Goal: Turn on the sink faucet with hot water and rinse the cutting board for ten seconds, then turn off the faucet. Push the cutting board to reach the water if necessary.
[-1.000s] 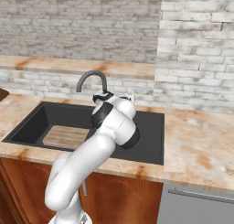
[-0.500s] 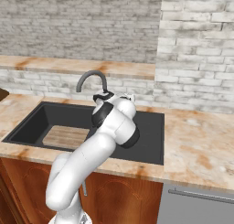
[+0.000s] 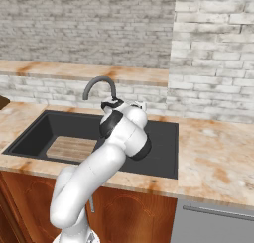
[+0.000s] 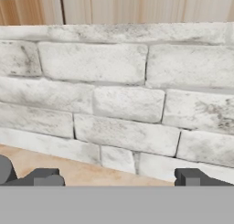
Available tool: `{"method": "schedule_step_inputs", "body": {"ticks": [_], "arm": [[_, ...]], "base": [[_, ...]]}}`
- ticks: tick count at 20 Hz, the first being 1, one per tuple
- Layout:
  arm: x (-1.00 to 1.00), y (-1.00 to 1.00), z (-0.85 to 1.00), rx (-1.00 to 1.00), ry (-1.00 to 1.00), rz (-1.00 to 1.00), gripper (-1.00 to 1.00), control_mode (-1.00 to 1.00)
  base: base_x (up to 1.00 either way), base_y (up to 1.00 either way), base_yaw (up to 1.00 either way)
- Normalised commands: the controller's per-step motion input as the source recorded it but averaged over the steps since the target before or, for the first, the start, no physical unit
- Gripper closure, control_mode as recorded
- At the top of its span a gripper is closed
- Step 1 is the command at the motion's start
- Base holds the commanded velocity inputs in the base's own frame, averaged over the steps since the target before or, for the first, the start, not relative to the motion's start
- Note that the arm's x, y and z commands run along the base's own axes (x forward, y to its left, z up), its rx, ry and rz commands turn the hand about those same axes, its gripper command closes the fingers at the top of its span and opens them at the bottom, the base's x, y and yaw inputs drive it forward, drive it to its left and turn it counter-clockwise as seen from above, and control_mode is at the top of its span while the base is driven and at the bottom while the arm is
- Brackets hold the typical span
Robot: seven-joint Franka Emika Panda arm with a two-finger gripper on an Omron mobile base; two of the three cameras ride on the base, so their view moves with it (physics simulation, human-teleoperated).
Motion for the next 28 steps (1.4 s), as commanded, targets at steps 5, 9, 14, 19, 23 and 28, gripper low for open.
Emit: {"method": "schedule_step_inputs", "body": {"ticks": [5,9,14,19,23,28], "arm": [[0.0,0.0,0.0,0.0,0.0,0.0,-1.0,-1.0],[0.0,0.0,0.0,0.0,0.0,0.0,-1.0,-1.0],[0.0,0.0,0.0,0.0,0.0,0.0,1.0,-1.0],[0.0,0.0,0.0,0.0,0.0,0.0,1.0,-1.0],[0.0,0.0,0.0,0.0,0.0,0.0,1.0,-1.0],[0.0,0.0,0.0,0.0,0.0,0.0,1.0,-1.0]], "base": [[0.0,0.0,0.0],[0.0,0.0,0.0],[0.0,0.0,0.0],[0.0,0.0,0.0],[0.0,0.0,0.0],[0.0,0.0,0.0]]}}
